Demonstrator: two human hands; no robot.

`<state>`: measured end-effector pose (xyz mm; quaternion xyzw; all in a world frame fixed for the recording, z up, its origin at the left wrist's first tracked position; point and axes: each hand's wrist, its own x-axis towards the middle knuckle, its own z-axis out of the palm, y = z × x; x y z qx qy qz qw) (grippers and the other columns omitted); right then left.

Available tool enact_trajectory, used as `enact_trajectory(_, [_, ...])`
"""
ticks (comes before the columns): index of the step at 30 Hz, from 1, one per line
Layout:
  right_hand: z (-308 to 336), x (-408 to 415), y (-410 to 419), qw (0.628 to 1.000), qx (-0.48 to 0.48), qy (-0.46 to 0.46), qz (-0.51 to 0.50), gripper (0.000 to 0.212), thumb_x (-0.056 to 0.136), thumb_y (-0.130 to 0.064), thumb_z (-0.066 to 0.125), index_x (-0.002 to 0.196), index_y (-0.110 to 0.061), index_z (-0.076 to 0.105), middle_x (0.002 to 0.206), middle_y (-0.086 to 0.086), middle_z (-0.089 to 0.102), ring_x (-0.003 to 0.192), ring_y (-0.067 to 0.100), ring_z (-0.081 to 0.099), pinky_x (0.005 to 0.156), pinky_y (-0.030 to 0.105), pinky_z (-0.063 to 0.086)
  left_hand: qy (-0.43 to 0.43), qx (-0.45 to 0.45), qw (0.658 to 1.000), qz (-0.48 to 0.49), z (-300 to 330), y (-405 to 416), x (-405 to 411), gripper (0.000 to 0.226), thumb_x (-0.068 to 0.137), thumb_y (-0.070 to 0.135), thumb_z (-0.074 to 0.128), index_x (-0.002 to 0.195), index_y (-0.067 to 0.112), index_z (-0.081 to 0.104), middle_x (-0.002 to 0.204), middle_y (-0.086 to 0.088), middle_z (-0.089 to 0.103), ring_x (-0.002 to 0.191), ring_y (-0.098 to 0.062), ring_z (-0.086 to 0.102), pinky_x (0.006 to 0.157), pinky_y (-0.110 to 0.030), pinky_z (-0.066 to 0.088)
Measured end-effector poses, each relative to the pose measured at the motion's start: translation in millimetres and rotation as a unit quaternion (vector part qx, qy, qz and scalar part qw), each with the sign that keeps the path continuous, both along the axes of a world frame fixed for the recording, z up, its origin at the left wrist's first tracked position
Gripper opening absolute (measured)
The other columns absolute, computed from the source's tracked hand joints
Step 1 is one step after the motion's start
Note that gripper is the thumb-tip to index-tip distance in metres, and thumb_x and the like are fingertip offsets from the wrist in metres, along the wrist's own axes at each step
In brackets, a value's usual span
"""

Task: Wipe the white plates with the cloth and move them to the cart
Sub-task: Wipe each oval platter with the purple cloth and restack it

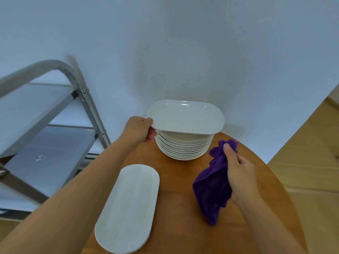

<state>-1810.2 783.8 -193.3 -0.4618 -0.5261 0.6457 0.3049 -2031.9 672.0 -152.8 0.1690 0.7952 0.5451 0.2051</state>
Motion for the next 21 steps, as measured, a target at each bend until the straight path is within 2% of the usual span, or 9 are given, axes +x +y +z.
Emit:
enact_trajectory(2, [8,9,-2,0.999,-0.030,0.016,-0.003,0.040,0.071,-0.061,0.068,0.087,-0.024,0.067,0.079,0.002,0.072,0.076,0.021,0.068,0.073,0.039,0.056,-0.017,0.023,0.999,-0.015,3,-16,19,0.030,0.093,0.012,0.047,0.068,0.003,0.061,0.045,0.000,0.062,0.036,-0.008,0.053,0.041,-0.019,0.048])
enact_trajectory(3, [13,15,-4,0.999,-0.041,0.031,0.005,0.043,0.066,-0.060,0.071,0.088,-0.023,0.068,0.081,0.004,0.073,0.076,0.023,0.069,0.073,0.040,0.057,-0.026,0.029,0.999,-0.023,4,-24,29,0.031,0.093,0.012,0.047,0.067,0.003,0.060,0.044,0.000,0.061,0.035,-0.008,0.052,0.040,-0.019,0.048])
enact_trajectory(5, [21,26,-10,0.995,-0.070,0.064,0.023,0.039,0.067,-0.045,0.077,0.093,-0.018,0.068,0.081,0.005,0.074,0.070,0.023,0.071,0.064,0.036,0.057,-0.045,0.029,0.998,-0.038,4,-44,50,0.031,0.094,0.013,0.048,0.067,0.004,0.060,0.044,0.000,0.061,0.036,-0.008,0.052,0.041,-0.019,0.047])
enact_trajectory(7, [26,39,-18,0.992,-0.099,0.073,0.029,0.025,0.079,-0.025,0.073,0.099,-0.013,0.065,0.079,0.006,0.074,0.064,0.023,0.071,0.055,0.032,0.055,-0.058,0.016,0.997,-0.050,-1,-65,73,0.031,0.096,0.015,0.048,0.070,0.005,0.061,0.046,0.000,0.062,0.038,-0.007,0.053,0.042,-0.018,0.048])
enact_trajectory(11, [22,70,-40,0.989,-0.135,0.037,0.040,0.015,0.084,-0.016,0.064,0.098,-0.011,0.062,0.075,0.007,0.073,0.063,0.022,0.069,0.054,0.032,0.053,-0.050,-0.037,0.996,-0.068,-14,-106,114,0.022,0.095,0.023,0.051,0.082,0.013,0.065,0.065,0.001,0.070,0.053,-0.007,0.065,0.055,-0.020,0.055])
enact_trajectory(13, [17,86,-54,0.986,-0.156,0.023,0.049,0.015,0.084,-0.015,0.063,0.098,-0.010,0.061,0.078,0.009,0.073,0.067,0.024,0.068,0.053,0.032,0.053,-0.160,0.006,0.986,-0.050,-19,-124,127,0.014,0.091,0.032,0.056,0.094,0.020,0.064,0.087,-0.004,0.073,0.077,-0.016,0.070,0.068,-0.031,0.058])
enact_trajectory(16, [10,104,-75,0.981,-0.184,-0.002,0.065,0.013,0.085,-0.015,0.062,0.097,-0.009,0.060,0.076,0.010,0.072,0.066,0.024,0.068,0.050,0.031,0.053,-0.412,0.138,0.900,-0.042,-24,-143,144,0.024,0.090,0.039,0.056,0.107,0.023,0.062,0.103,-0.011,0.072,0.100,-0.033,0.067,0.086,-0.050,0.052])
enact_trajectory(19, [3,117,-92,0.978,-0.180,-0.045,0.094,0.017,0.086,-0.019,0.064,0.099,-0.009,0.060,0.085,0.012,0.070,0.073,0.027,0.066,0.057,0.034,0.053,-0.456,0.157,0.876,0.019,-36,-154,166,0.024,0.088,0.034,0.061,0.108,0.021,0.059,0.102,-0.015,0.072,0.101,-0.036,0.065,0.090,-0.053,0.049])
enact_trajectory(21, [0,125,-101,0.989,-0.109,-0.074,0.071,0.017,0.088,-0.031,0.063,0.093,-0.015,0.062,0.080,0.007,0.070,0.071,0.024,0.066,0.056,0.031,0.050,-0.449,0.172,0.876,0.045,-43,-160,182,0.020,0.089,0.033,0.060,0.106,0.022,0.058,0.092,-0.013,0.074,0.095,-0.036,0.067,0.083,-0.052,0.053])
